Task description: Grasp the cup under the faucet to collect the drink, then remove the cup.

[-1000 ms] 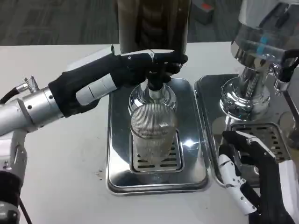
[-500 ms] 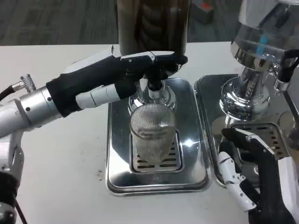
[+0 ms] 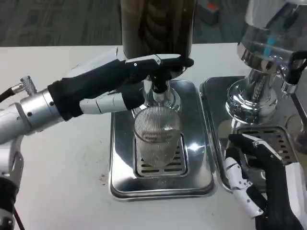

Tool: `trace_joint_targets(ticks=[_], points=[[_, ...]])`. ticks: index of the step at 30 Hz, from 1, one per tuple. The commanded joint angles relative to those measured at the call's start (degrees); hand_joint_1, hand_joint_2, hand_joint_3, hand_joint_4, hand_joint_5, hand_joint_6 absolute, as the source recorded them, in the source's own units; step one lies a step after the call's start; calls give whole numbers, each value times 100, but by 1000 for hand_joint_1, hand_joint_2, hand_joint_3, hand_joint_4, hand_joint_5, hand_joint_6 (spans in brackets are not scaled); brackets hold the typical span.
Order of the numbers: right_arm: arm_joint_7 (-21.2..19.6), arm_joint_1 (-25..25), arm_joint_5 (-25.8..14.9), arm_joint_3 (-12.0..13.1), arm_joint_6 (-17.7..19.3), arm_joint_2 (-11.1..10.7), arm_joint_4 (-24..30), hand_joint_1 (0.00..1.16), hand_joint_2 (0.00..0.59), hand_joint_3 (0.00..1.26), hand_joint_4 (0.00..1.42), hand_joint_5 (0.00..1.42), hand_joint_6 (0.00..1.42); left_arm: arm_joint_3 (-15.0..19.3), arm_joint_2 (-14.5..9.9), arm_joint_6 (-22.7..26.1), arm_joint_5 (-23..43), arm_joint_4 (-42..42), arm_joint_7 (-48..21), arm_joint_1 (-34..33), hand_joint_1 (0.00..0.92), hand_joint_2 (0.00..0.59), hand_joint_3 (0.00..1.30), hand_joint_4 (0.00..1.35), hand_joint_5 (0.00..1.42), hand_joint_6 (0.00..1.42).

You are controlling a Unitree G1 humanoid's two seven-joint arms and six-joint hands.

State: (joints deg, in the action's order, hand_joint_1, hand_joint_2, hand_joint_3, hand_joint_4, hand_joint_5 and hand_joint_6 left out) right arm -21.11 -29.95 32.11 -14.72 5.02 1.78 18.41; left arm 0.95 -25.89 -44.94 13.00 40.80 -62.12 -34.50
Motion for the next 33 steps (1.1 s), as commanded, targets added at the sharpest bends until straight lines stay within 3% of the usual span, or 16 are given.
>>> trace_joint_targets(ticks=[1,15,33], points=[[-22,15,-38,14,3,21,-21,399,414,419,338,298,344,-162,-88,-207,-215,-21,4,136,0,89,161,44,93,165],[1,49,-59,23,-6,17,-50,400,414,419,338,298,341,-352,-194,-929,-452,-38,406,221,0,91,154,38,93,181],[54,115,-121,45,14,-16,-55,410,423,380,334,295,324,-570,-362,-1473,-824,57,1016,220,0,93,150,38,93,195]])
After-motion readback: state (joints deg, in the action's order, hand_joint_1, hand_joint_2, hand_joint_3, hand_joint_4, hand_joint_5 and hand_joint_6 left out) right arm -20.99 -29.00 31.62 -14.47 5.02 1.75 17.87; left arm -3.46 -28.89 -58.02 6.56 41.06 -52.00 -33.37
